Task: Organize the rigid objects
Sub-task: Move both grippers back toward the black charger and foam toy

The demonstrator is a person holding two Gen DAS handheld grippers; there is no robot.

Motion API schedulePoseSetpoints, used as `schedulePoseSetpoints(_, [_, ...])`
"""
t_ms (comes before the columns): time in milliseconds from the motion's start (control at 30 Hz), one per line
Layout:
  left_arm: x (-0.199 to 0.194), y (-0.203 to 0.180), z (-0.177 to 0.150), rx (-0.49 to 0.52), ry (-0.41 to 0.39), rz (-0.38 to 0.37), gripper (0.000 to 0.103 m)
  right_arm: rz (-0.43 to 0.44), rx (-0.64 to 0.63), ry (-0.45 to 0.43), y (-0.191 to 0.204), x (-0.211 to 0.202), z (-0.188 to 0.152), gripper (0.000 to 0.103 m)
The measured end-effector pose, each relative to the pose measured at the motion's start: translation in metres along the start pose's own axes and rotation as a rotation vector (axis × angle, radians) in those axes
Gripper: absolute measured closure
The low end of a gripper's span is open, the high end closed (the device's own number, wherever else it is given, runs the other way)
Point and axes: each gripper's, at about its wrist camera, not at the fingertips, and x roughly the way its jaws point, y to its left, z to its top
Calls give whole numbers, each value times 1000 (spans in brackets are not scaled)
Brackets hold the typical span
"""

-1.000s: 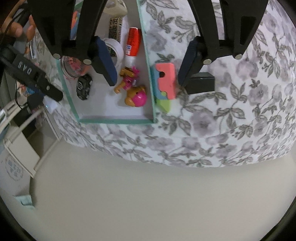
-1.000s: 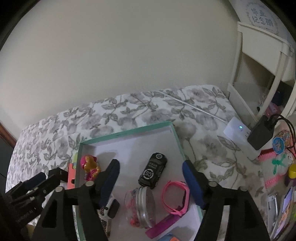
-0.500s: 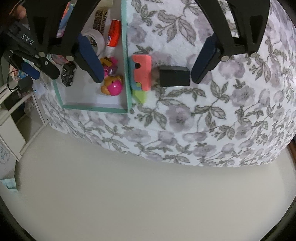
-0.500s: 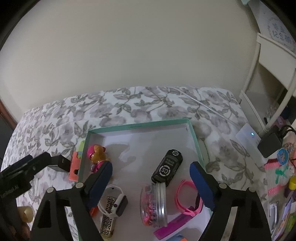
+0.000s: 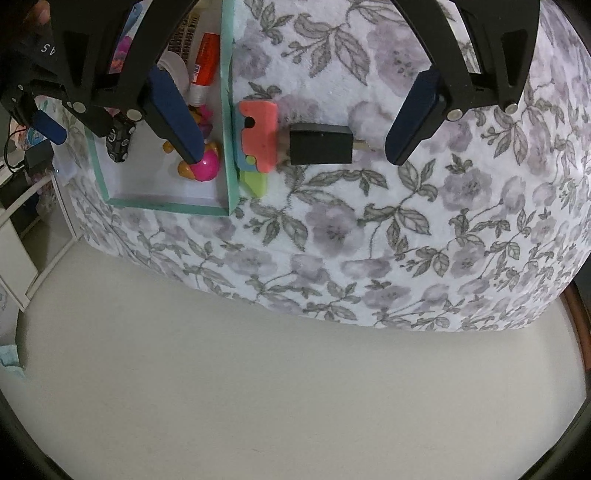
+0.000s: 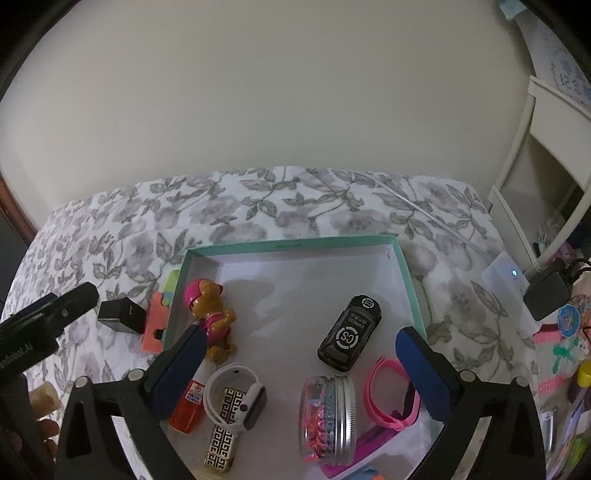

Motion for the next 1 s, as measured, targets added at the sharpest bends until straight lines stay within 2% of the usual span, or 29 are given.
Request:
schedulePoseSetpoints(467, [-9, 51, 12, -126, -11, 15, 4, 77, -63, -9, 39, 3, -1, 0])
schedulePoseSetpoints(700, [-6, 69, 14, -173, -2, 11, 4, 75, -123, 4, 63, 10, -6, 0])
schedulePoseSetpoints(1000, [30, 69, 1, -178, 113, -40, 4, 105, -136, 46, 78, 26, -14, 0])
